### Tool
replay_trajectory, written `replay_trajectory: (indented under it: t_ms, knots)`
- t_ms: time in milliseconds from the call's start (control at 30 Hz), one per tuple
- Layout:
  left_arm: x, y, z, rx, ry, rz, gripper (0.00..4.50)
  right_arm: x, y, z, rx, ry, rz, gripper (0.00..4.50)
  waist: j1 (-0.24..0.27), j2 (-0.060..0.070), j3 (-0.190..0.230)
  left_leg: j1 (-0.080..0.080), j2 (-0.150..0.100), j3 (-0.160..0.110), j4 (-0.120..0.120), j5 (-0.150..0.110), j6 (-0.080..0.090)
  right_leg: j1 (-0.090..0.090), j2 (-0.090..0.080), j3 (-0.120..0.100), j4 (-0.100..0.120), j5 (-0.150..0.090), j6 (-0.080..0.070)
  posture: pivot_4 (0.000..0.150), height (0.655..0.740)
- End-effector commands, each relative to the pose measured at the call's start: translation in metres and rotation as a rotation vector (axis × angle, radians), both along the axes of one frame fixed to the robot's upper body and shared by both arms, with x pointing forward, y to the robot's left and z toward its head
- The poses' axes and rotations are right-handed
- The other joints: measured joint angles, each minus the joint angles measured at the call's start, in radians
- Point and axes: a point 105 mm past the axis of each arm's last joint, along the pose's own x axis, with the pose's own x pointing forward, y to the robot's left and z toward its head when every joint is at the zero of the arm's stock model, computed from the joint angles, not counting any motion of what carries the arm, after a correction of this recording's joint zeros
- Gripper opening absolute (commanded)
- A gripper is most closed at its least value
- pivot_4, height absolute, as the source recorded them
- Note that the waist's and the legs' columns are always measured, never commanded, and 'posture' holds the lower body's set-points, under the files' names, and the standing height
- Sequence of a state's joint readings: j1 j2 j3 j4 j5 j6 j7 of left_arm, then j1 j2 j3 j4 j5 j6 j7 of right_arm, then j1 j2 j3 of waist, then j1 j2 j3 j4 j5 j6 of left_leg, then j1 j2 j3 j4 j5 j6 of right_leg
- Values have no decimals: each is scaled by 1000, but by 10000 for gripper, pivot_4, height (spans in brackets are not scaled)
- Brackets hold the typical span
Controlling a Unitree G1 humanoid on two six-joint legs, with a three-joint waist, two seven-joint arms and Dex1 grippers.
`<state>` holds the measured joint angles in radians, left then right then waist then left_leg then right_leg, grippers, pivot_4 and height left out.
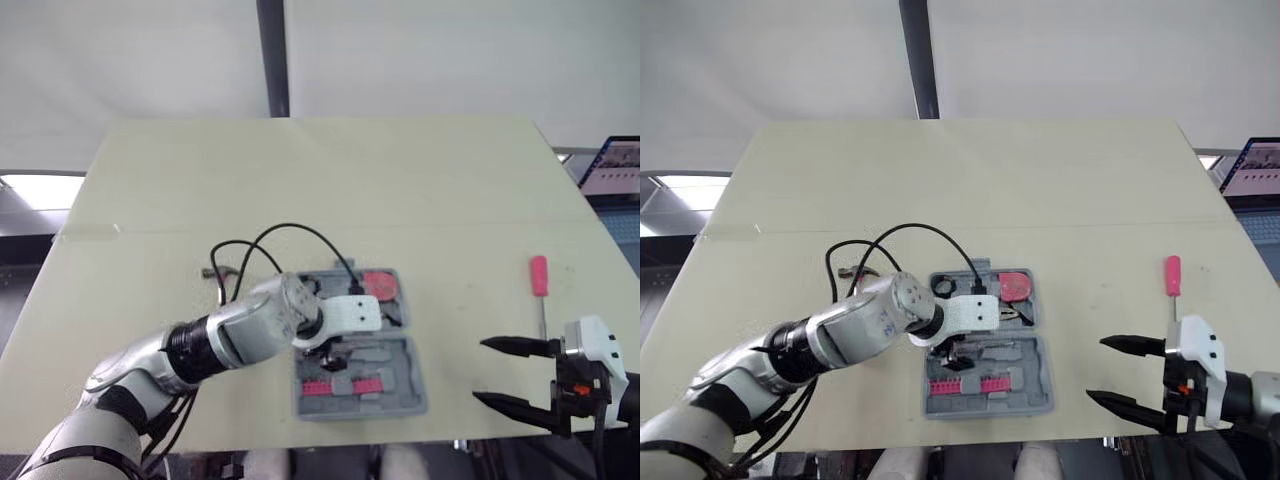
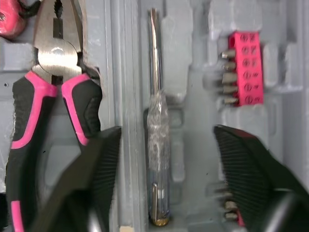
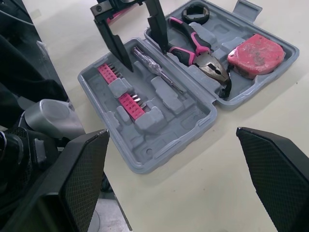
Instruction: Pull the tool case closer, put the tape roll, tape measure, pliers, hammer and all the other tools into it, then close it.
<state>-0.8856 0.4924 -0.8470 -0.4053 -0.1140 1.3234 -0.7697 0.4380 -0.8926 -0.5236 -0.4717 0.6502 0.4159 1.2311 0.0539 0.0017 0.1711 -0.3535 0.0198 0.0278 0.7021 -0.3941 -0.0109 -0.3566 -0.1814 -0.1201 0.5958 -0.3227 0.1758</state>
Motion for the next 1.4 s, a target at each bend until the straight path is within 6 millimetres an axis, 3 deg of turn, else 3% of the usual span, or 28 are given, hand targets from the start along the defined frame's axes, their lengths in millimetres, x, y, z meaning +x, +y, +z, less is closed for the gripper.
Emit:
replay_trajectory:
  t_ms: [33, 100, 333, 467, 567, 900, 1400]
  knots:
    - [0, -3, 18, -86, -55, 20, 39843, 0, 2, 13, -3, -54, 8, 45000, 0, 0, 0, 0, 0, 0, 0, 0, 0, 0, 0, 0, 0, 0, 0, 1500, 7400]
    - [3, 0, 21, -118, -69, 40, 33240, 1, 2, 13, -3, -54, 7, 45000, -1, 0, 0, 0, 0, 0, 0, 0, 0, 0, 0, 0, 0, 0, 0, 1500, 7400]
    - [4, 23, 16, -353, -85, 76, 289, 1, 1, 15, -4, -53, 4, 45000, -3, 0, 0, 0, 0, 0, 0, 0, 0, 0, 0, 0, 0, 0, 0, 1500, 7400]
    - [-6, 28, 15, -541, -91, 29, 289, 1, 1, 16, -4, -55, 1, 45000, 0, 0, 0, 0, 0, 0, 0, 0, 0, 0, 0, 0, 0, 0, 0, 1500, 7400]
    - [-5, 40, 1, -543, -131, 62, 289, 2, 0, 16, -6, -55, -2, 45000, 4, 0, 0, 0, 0, -1, 2, 0, 0, 2, 0, 0, 0, 0, 0, 1500, 7400]
    - [-7, 31, -23, -539, -119, 56, 289, 2, -4, 16, -17, -55, -7, 45000, -2, 1, 0, 1, 0, -1, 1, 0, 0, 1, 0, -1, 0, 0, 0, 1500, 7400]
    - [-4, 25, -40, -491, -84, 70, 289, 3, -8, 16, -19, -62, -21, 45000, 0, 1, 0, 1, 0, -1, 1, 0, 0, 1, 0, -1, 0, 0, 0, 1500, 7400]
